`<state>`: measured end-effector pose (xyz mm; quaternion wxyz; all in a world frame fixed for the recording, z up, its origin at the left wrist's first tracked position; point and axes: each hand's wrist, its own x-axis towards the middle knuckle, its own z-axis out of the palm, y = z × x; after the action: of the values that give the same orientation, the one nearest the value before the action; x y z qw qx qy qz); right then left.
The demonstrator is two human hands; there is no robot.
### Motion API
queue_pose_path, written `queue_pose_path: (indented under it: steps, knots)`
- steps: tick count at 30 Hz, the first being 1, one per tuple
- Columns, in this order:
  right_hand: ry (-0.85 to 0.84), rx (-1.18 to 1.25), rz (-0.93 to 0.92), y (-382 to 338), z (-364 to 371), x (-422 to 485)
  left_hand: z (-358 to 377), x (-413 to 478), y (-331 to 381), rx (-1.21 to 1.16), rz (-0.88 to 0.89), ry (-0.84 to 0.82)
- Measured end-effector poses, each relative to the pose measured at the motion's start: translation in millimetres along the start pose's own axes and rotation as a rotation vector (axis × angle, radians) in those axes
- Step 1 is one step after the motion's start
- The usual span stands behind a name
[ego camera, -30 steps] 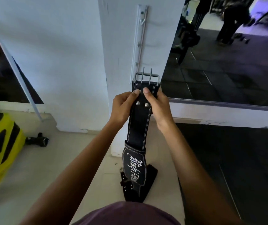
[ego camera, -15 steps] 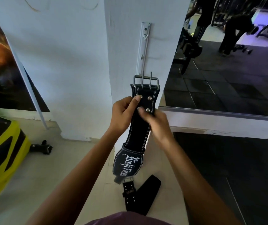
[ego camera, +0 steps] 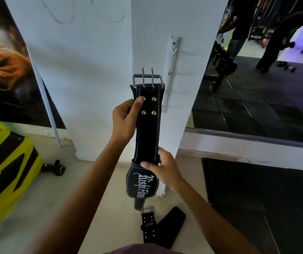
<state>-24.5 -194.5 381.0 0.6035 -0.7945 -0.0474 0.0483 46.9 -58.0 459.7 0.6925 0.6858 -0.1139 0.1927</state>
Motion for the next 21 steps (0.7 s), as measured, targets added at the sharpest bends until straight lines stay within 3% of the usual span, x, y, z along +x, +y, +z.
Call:
queue_pose_path:
  steps: [7,11,15,17,21]
  knots:
    - [0.219,0.301,-0.096,-59,-25,33,1,-18,-7,-0.071,-0.079,-0.082]
    - [0.257,0.255,-0.198,-90,-38,47,0,-19,1,-0.140,-0.086,-0.149]
    - [0.296,0.302,-0.272,-99,-40,50,-22,-30,-25,0.068,-0.171,-0.589]
    - [0.322,0.318,-0.282,-102,-43,51,-30,-48,-47,0.168,-0.233,-0.707]
    - [0.309,0.285,-0.267,-94,-37,43,-26,-65,-50,0.120,-0.264,-0.625]
